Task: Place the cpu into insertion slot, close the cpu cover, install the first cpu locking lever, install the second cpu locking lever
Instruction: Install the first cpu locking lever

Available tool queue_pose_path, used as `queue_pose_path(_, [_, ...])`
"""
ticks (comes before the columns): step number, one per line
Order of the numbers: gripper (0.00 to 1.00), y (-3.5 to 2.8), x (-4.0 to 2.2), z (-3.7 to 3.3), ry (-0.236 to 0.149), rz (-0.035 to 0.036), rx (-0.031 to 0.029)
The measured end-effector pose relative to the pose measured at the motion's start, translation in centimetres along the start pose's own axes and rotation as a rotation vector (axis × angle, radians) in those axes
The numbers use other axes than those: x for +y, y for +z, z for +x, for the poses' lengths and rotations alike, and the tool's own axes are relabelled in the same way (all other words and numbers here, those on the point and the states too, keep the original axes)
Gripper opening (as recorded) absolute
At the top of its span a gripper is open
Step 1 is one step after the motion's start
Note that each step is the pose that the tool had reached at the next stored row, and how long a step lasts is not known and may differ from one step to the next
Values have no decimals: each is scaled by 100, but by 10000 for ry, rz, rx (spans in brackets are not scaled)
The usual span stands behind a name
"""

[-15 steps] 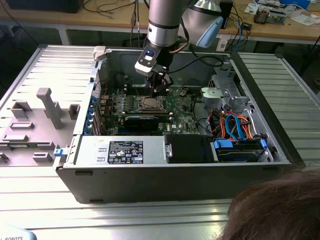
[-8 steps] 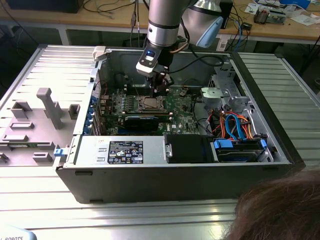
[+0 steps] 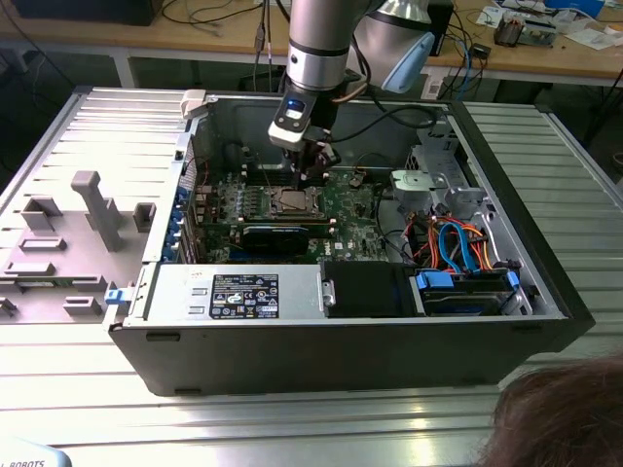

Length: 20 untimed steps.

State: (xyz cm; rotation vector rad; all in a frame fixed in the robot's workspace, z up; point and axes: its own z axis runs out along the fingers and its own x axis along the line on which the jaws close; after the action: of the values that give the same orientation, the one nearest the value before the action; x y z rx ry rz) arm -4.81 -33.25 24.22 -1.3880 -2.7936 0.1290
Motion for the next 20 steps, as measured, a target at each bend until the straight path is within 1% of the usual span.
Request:
queue_pose_path(2, [11, 0, 0, 0, -141, -3, -12])
queue_pose_path(11, [11, 0, 0, 0, -525, -11, -43])
queue_pose_path(15, [11, 0, 0, 0, -792, -16, -66])
queue_pose_path(20, [11, 0, 0, 0, -999, -20, -83])
